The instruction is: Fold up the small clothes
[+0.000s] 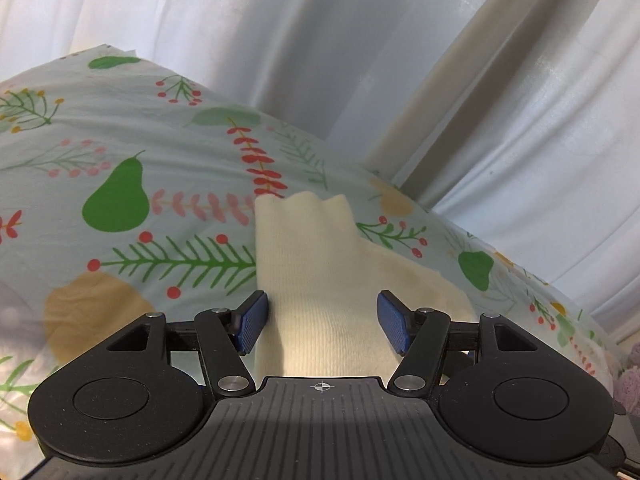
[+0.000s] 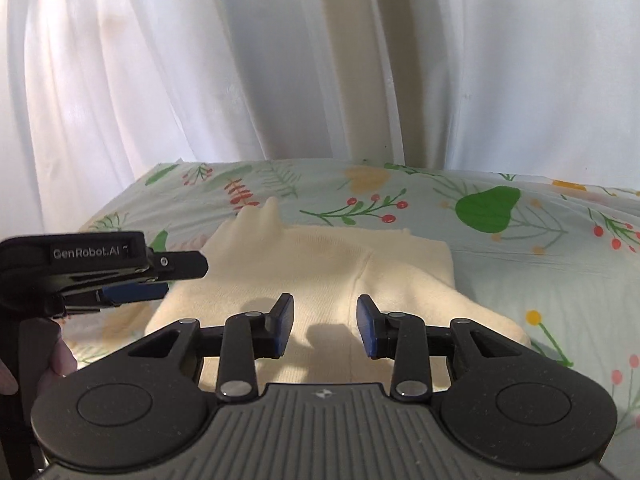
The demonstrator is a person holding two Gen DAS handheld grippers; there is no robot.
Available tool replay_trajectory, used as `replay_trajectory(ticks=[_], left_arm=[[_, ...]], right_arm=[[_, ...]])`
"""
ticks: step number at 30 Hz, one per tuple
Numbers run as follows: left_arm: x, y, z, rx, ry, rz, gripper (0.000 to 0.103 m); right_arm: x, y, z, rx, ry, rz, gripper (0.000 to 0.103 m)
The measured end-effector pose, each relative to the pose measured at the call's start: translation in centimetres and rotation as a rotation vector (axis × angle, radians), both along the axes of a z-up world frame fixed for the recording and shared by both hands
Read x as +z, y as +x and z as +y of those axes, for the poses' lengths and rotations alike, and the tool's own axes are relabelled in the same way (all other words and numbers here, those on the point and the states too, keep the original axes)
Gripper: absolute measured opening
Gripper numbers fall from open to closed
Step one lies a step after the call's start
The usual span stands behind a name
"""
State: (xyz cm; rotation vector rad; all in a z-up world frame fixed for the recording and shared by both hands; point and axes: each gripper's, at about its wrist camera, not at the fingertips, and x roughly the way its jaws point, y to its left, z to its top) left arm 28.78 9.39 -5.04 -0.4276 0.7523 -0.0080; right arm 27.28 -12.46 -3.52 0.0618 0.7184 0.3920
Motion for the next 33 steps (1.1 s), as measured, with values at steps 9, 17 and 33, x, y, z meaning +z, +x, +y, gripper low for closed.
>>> replay_trajectory(ticks=[9, 17, 33], left_arm=[[-3.2, 1.0, -0.2, 0.016, 0.004, 0.038, 0.074], [-3.4, 0.7, -1.1, 0.020, 0.061, -0.001, 0.077], [-0.6, -13.1, 3.5, 0.052, -0.007, 0.020, 0.084]], right_arm=[[-3.8, -0.5, -0.6, -0.164, -0.059, -0.132, 0.035], [-4.4, 0.2, -0.9, -0.174, -0.045, -0.144, 0.036], [-2.2, -5.2, -7.4, -0.258, 0.096, 0.013, 0.059]])
